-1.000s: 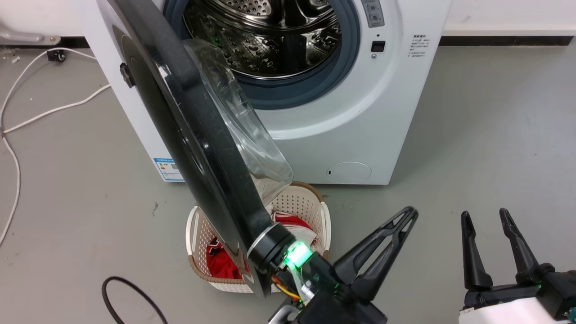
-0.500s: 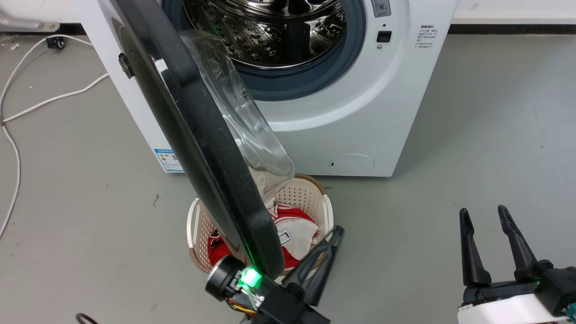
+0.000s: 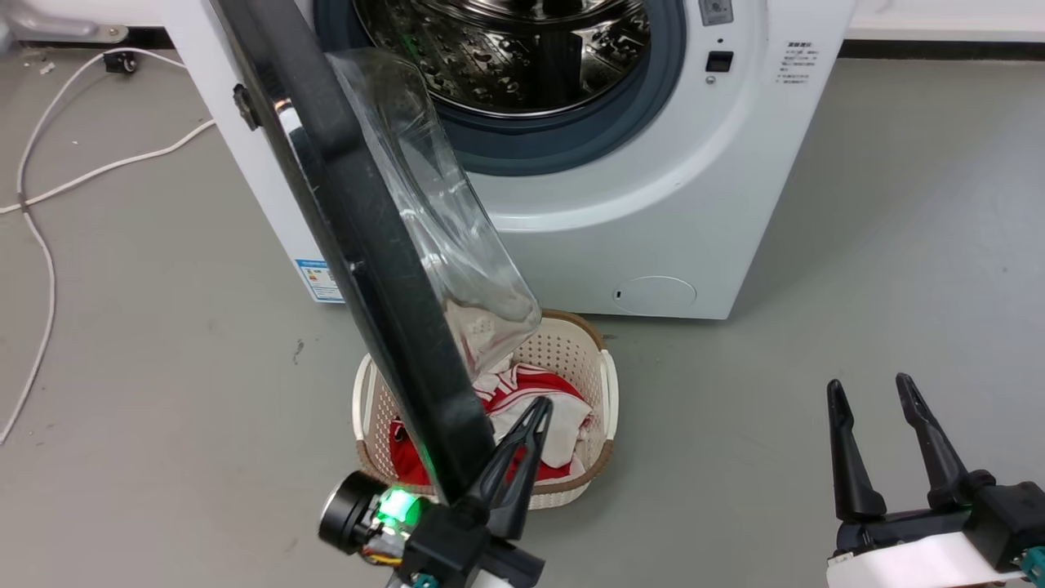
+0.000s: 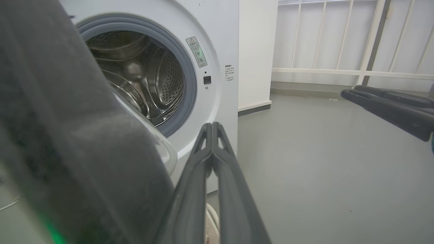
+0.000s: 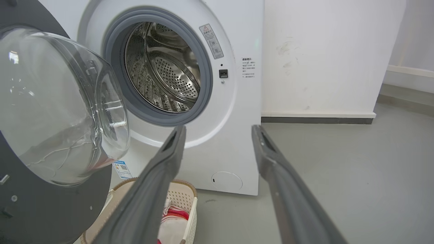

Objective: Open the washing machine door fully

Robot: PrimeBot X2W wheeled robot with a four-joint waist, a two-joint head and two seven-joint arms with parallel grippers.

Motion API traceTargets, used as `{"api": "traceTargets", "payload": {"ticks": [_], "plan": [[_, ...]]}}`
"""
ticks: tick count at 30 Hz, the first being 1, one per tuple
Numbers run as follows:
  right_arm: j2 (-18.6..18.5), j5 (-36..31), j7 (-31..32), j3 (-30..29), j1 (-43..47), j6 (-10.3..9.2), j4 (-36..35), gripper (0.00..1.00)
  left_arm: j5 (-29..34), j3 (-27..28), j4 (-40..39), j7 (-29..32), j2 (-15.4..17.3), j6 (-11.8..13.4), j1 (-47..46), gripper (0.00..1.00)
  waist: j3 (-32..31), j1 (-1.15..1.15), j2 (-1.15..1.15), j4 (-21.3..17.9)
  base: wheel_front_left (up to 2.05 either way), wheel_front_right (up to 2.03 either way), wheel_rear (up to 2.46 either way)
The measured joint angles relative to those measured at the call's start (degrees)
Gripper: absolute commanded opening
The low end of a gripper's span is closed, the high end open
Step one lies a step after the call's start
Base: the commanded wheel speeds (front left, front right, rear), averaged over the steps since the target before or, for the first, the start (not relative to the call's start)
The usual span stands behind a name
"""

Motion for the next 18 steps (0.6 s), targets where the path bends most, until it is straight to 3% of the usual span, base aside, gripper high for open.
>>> {"api": "traceTargets", "payload": {"ticks": [12,18], "plan": [[0.0,-0.5,0.0,0.8,0.3,0.00,0.5,1.00,0.6,4.8,-2.9,-0.1,2.9,0.2,5.3,0.00,-0.9,0.00,0.00,5.1,0.00,0.00,0.00],[0.0,-0.7,0.0,0.5,0.6,0.00,0.5,1.00,0.2,8.6,-3.4,-0.1,3.2,1.9,7.0,0.00,-0.9,0.00,0.00,7.9,0.00,0.00,0.00]]}}
